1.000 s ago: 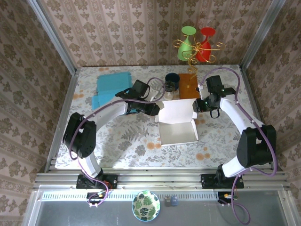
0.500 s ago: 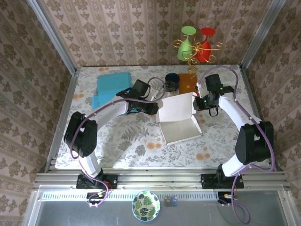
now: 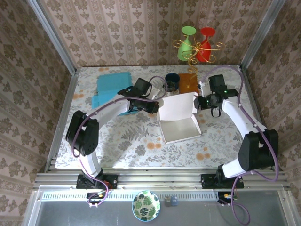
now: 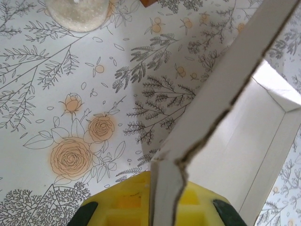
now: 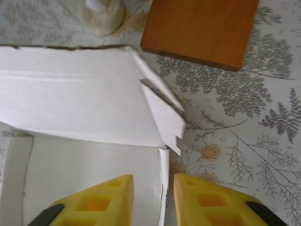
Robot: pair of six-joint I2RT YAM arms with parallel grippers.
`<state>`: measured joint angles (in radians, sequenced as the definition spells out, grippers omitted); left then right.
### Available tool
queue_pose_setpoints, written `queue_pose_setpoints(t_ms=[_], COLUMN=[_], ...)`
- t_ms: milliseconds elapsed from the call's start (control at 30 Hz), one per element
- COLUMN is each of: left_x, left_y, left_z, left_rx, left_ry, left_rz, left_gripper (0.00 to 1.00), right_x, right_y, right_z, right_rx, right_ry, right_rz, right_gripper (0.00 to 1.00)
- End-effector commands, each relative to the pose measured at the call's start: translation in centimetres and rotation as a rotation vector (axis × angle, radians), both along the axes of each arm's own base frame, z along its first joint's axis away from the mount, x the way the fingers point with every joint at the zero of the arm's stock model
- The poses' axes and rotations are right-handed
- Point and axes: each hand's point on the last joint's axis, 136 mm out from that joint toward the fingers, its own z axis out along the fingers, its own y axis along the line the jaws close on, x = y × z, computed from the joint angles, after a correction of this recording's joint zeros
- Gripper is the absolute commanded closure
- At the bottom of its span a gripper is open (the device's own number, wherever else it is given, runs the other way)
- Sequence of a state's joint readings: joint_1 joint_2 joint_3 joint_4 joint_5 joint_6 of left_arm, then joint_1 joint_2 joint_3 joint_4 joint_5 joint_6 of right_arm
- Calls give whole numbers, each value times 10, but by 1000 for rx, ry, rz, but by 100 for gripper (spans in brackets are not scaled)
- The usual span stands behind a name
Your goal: Fold the paper box
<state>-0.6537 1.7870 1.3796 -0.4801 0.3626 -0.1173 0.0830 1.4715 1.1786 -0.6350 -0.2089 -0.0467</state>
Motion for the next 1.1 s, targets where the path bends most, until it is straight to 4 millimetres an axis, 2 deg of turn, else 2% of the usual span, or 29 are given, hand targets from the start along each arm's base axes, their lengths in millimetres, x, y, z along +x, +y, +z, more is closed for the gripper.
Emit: queue_pose_setpoints(t_ms=[0,100,167,233,400,567,667,800,900,1067], left_x=[-3,-8,-14,-19,-12,-5,-3,-1,0,0], left_y=[12,29,38,50,69,67,67,67,66,67], left_z=[9,13,15,14,9,11,10,9,9,6], left_rx=[3,47,67,91,98,89,89,95,98,102], left_ry=[15,3,-23,-41,-32,-47,-52,-55,-54,-47], left_rz=[-70,-128,-172,-211,-168,-153,-150,-150,-150,-141], left_gripper=[100,100,100,100,100,100,100,100,100,100], right_x=[3,-1,-6,-8,-24,-37,-37,-32,-28,-23], right_y=[9,18,21,26,43,56,57,63,65,72], right_z=[14,21,17,30,25,13,7,2,-15,-16], right_rx=[86,138,157,180,216,208,173,162,124,125], right_ry=[-64,-90,-75,-126,-121,-85,-77,-50,11,16], right_rz=[32,55,65,91,166,214,215,239,242,243], right_gripper=[62,56,54,53,49,43,41,43,47,51])
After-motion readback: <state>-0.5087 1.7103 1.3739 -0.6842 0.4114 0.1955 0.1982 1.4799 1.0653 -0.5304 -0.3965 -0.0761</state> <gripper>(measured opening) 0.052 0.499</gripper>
